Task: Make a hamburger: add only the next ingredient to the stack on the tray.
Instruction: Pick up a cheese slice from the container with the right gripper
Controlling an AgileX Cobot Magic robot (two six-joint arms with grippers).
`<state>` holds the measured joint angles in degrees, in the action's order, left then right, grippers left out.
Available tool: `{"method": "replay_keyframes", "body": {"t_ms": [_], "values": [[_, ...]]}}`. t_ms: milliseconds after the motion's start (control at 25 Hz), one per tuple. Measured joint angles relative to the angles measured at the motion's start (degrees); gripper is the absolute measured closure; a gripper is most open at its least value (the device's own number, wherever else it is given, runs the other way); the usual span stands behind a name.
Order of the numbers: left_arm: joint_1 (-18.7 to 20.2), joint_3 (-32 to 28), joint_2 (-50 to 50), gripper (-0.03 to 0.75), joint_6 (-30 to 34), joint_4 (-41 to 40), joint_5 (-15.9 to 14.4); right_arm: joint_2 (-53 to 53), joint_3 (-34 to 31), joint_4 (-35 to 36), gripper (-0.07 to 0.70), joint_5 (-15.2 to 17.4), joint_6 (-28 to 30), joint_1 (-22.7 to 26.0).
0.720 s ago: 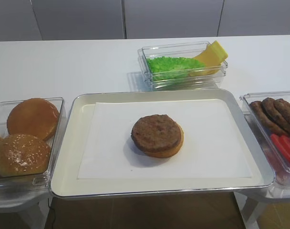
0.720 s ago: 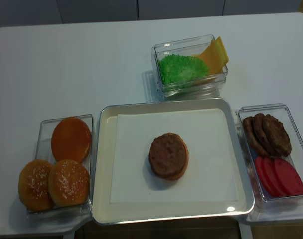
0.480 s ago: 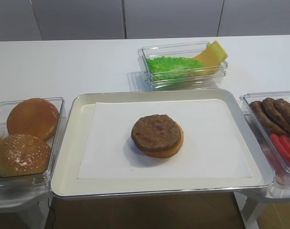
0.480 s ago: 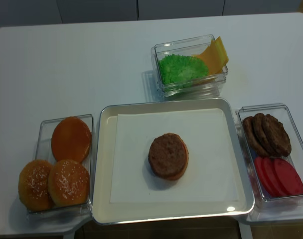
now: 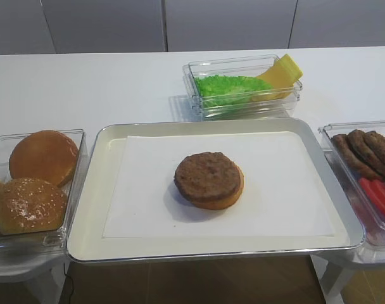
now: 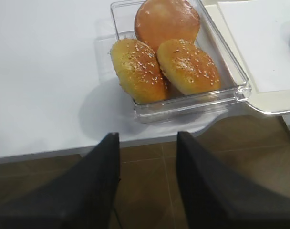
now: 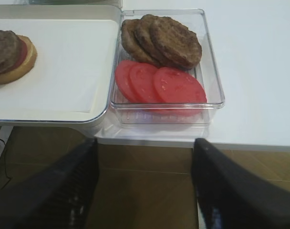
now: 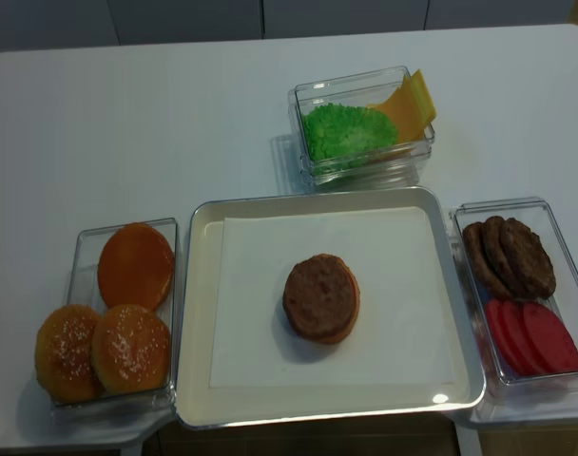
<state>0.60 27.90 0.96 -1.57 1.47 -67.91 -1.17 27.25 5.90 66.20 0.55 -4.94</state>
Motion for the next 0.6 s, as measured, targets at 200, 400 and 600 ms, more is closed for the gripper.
{"method": "replay_keyframes", "body": {"t_ms": [200,400,600], "values": [[0.0,0.0,0.0,0.416,0.0,0.0,0.0,0.0,0.0,0.0,0.171,0.0,0.0,0.0],[0.0,0.0,0.0,0.416,0.0,0.0,0.0,0.0,0.0,-0.4,0.171,0.0,0.0,0.0],[0.0,0.0,0.0,0.416,0.0,0.0,0.0,0.0,0.0,-0.5,0.174,0.0,0.0,0.0]]}}
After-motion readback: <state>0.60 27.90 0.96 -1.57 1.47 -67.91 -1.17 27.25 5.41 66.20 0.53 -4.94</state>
